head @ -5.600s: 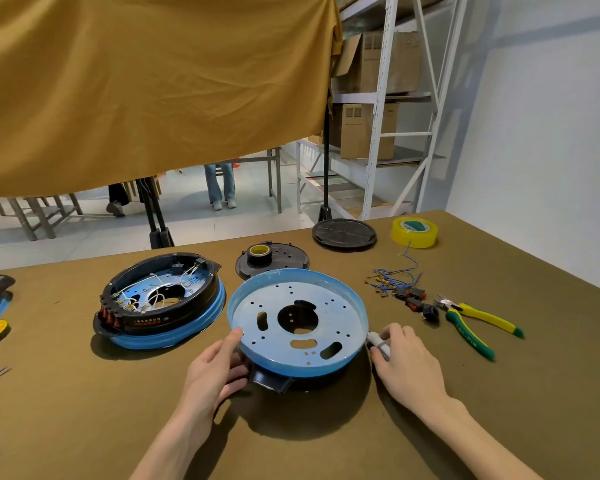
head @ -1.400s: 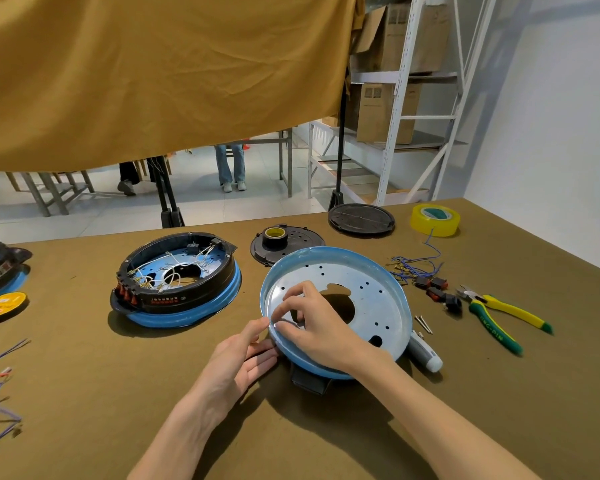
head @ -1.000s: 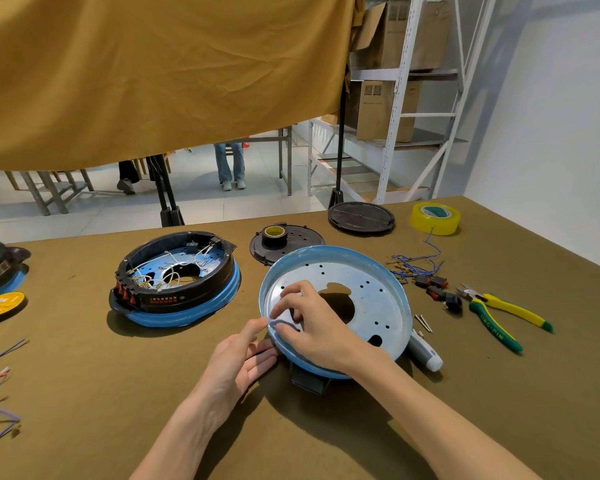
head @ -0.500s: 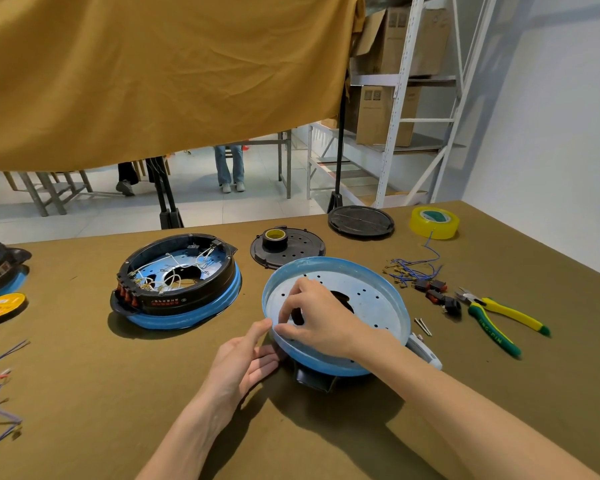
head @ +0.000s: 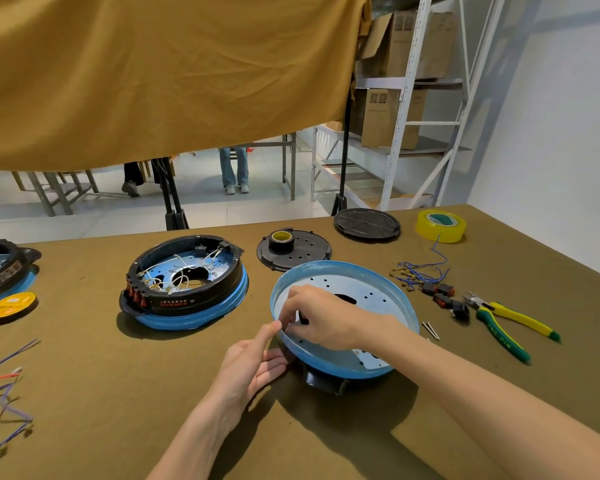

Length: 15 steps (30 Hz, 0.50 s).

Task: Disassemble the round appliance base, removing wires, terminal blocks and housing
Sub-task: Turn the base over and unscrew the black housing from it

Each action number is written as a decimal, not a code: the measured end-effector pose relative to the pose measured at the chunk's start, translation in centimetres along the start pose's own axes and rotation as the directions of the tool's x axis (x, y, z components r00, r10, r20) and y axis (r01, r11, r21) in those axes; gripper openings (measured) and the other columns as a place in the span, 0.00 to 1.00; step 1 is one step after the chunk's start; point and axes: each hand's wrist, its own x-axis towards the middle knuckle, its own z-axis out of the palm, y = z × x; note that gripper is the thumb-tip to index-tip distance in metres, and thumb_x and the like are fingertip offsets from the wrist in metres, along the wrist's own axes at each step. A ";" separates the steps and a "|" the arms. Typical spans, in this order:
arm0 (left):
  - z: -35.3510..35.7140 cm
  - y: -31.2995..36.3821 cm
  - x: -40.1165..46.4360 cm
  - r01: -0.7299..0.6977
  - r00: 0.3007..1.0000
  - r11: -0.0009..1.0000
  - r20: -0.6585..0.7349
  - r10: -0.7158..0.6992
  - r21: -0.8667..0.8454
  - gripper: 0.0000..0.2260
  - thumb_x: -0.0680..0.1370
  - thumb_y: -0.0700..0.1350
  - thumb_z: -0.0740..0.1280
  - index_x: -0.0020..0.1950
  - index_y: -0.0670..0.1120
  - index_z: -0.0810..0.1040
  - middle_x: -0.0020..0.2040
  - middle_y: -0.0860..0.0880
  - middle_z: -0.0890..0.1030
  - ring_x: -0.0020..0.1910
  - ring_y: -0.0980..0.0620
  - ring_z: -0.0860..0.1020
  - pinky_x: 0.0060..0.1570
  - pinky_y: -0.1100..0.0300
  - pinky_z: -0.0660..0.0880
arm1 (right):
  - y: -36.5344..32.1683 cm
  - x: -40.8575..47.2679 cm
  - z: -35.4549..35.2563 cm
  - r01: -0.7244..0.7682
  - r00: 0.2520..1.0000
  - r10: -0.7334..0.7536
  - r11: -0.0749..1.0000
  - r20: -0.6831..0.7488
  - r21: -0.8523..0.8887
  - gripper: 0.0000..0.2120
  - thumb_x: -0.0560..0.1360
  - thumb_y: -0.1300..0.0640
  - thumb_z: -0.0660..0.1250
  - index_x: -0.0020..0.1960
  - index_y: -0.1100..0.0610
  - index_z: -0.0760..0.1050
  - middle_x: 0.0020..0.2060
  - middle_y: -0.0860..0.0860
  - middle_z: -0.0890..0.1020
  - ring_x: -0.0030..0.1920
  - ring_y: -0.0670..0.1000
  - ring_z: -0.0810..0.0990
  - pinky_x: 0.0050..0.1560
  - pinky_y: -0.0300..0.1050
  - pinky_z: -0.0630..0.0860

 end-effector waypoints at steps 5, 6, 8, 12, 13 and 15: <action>0.0 -0.2 0.5 0.004 1.000 1.000 0.010 -0.004 -0.018 0.34 0.56 0.63 0.82 0.52 0.47 0.73 0.51 0.38 0.87 0.50 0.45 0.88 0.47 0.54 0.85 | 0.1 -0.3 -0.5 -0.063 0.998 0.062 0.994 0.012 0.090 0.06 0.77 0.51 0.69 0.53 0.48 0.80 0.48 0.41 0.74 0.47 0.41 0.74 0.45 0.36 0.70; 0.0 -0.2 0.6 0.005 1.000 0.999 0.010 -0.005 -0.035 0.34 0.56 0.63 0.82 0.51 0.46 0.74 0.47 0.40 0.88 0.48 0.45 0.88 0.43 0.55 0.85 | 0.1 -0.3 -0.6 -0.072 0.997 0.071 0.995 0.012 0.073 0.07 0.77 0.48 0.69 0.52 0.49 0.80 0.47 0.41 0.74 0.47 0.42 0.74 0.45 0.38 0.72; -0.1 0.0 0.6 0.012 1.000 0.999 0.010 -0.012 -0.051 0.34 0.56 0.62 0.82 0.51 0.47 0.73 0.42 0.44 0.88 0.45 0.47 0.88 0.40 0.57 0.84 | -0.1 -0.3 -0.6 -0.058 0.998 0.057 0.998 0.022 0.017 0.08 0.77 0.47 0.70 0.51 0.51 0.82 0.45 0.44 0.75 0.46 0.43 0.74 0.46 0.43 0.74; -0.3 -0.3 0.8 0.010 1.000 0.999 0.010 -0.010 -0.034 0.33 0.57 0.63 0.82 0.51 0.48 0.72 0.44 0.43 0.88 0.46 0.47 0.88 0.41 0.57 0.84 | -0.6 -0.1 -1.1 -0.020 0.998 0.016 0.998 0.068 0.059 0.06 0.79 0.58 0.68 0.51 0.51 0.83 0.49 0.45 0.75 0.48 0.41 0.72 0.49 0.39 0.70; -0.3 -0.3 0.8 0.009 1.000 1.000 0.005 -0.009 -0.028 0.33 0.57 0.63 0.83 0.51 0.48 0.72 0.46 0.41 0.88 0.46 0.47 0.88 0.41 0.56 0.84 | -0.6 -0.2 -1.2 -0.030 0.997 0.025 0.997 0.072 0.073 0.07 0.78 0.58 0.69 0.53 0.50 0.82 0.51 0.46 0.74 0.49 0.43 0.72 0.51 0.40 0.71; -0.2 -0.3 0.8 0.008 1.000 1.000 -0.004 -0.008 -0.023 0.34 0.56 0.63 0.83 0.51 0.48 0.73 0.48 0.40 0.88 0.46 0.47 0.88 0.42 0.55 0.84 | -0.5 -0.3 -1.3 -0.062 0.997 0.059 0.996 0.058 0.061 0.07 0.77 0.54 0.70 0.55 0.50 0.80 0.52 0.47 0.74 0.52 0.45 0.72 0.54 0.46 0.76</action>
